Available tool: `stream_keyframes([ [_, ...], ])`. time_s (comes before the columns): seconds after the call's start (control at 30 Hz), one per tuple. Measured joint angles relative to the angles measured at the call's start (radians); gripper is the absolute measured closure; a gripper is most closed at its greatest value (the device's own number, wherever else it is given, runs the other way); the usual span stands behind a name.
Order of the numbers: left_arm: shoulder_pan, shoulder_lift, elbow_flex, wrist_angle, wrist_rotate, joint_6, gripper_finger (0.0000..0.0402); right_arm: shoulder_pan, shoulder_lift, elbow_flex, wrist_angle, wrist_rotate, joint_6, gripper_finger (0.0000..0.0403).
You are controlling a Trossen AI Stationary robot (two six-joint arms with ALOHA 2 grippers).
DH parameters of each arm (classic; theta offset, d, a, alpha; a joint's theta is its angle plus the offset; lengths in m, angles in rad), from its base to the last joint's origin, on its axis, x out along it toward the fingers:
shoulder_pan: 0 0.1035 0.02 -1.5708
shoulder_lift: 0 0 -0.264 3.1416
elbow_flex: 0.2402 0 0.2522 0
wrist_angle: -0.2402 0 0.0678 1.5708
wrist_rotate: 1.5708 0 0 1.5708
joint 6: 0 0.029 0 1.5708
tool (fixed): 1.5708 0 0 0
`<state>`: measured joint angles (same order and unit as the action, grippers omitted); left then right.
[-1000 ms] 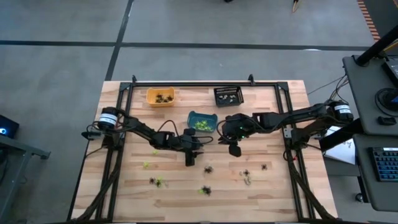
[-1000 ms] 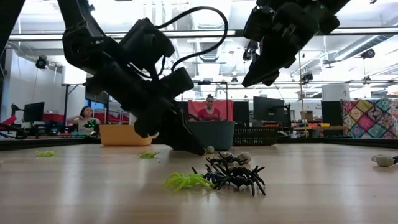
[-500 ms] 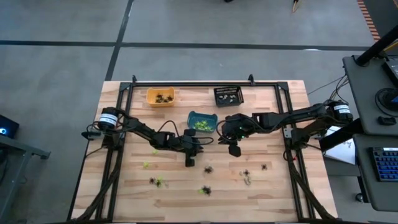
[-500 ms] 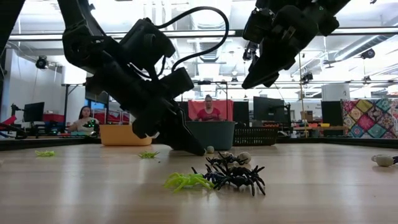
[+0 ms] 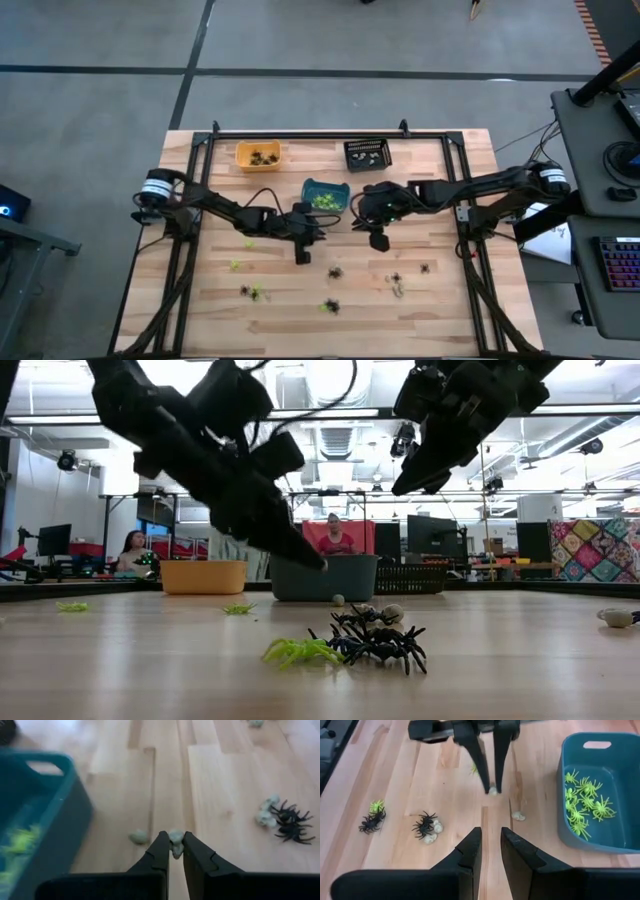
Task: Sort Halloween decoration
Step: Put the white skull toy into the black bin
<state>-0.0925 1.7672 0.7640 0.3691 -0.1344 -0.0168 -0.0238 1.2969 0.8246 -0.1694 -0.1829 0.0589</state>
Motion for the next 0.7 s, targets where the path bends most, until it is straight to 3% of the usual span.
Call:
stream_keyframes([
  [0.4,0.105,-0.252,0.060,-0.031,-0.070,0.152,0.0396,0.000,-0.119,0.000,-0.125,0.007,0.029,0.0340],
  [0.6,0.248,-0.224,0.174,-0.057,-0.066,0.156,0.0398,0.000,-0.193,0.000,-0.198,0.062,0.013,0.0340],
  [0.7,0.312,-0.172,0.242,-0.104,-0.003,0.155,0.0398,0.000,-0.231,-0.002,-0.202,0.070,-0.012,0.0340],
])
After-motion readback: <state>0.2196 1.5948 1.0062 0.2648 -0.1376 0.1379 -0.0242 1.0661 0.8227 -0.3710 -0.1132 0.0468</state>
